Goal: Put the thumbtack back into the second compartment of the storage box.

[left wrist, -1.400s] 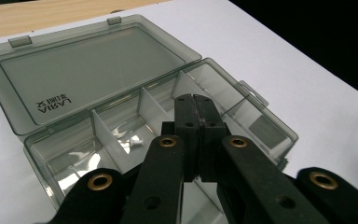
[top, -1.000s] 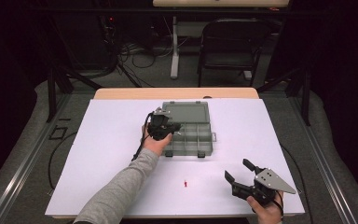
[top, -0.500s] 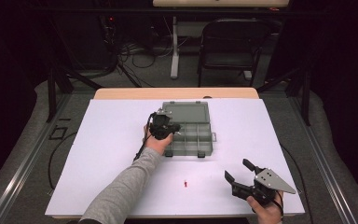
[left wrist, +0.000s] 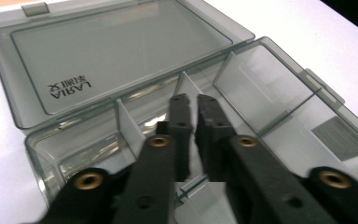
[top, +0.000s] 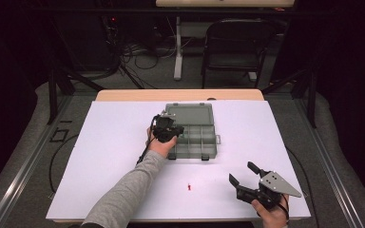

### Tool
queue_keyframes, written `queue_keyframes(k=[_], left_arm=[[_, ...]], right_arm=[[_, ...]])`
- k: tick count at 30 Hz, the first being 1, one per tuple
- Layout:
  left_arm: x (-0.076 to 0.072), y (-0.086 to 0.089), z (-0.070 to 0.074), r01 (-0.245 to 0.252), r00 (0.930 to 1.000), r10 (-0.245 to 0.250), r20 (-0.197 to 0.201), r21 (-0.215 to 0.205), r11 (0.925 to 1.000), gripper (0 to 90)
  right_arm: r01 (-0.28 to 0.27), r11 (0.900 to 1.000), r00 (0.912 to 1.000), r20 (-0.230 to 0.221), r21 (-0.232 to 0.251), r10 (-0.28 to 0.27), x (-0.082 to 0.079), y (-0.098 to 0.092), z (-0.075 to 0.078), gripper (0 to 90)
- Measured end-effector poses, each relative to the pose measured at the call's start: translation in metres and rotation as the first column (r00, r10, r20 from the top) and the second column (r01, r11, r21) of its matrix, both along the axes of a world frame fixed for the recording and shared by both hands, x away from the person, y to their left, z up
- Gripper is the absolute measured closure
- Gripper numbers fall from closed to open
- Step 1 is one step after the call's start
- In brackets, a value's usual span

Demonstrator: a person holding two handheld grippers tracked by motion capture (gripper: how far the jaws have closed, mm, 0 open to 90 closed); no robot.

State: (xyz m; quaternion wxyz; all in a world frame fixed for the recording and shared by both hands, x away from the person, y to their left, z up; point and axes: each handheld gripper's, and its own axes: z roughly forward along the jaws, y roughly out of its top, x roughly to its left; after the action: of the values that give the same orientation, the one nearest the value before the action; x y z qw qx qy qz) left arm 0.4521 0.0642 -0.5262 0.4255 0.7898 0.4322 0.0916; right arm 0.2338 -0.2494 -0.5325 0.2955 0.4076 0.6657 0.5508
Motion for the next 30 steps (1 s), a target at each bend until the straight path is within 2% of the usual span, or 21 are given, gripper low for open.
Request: queue_keyframes(k=[9,15,22,30], left_arm=[[-0.005,0.003,0.009,-0.026,0.9991,0.027,0.032,-0.042,0.9988,56.2],[-0.010,0.005,0.016,-0.027,0.9983,0.028,0.050,-0.020,0.9994,45.3],[-0.021,0.010,0.025,0.001,0.9984,0.002,0.056,-0.042,0.9991,42.2],[-0.038,0.014,0.032,0.052,0.9966,-0.049,0.066,-0.045,0.9976,41.4]], right_arm=[[0.000,1.000,1.0000,0.001,0.000,0.000,0.000,0.000,0.000,19.2],[0.000,1.000,1.0000,0.000,-0.001,0.000,0.000,0.000,0.000,19.2],[0.000,1.000,1.0000,0.000,-0.001,0.000,0.000,0.000,0.000,19.2],[0.000,1.000,1.0000,0.002,-0.005,0.000,0.000,0.000,0.000,19.2]])
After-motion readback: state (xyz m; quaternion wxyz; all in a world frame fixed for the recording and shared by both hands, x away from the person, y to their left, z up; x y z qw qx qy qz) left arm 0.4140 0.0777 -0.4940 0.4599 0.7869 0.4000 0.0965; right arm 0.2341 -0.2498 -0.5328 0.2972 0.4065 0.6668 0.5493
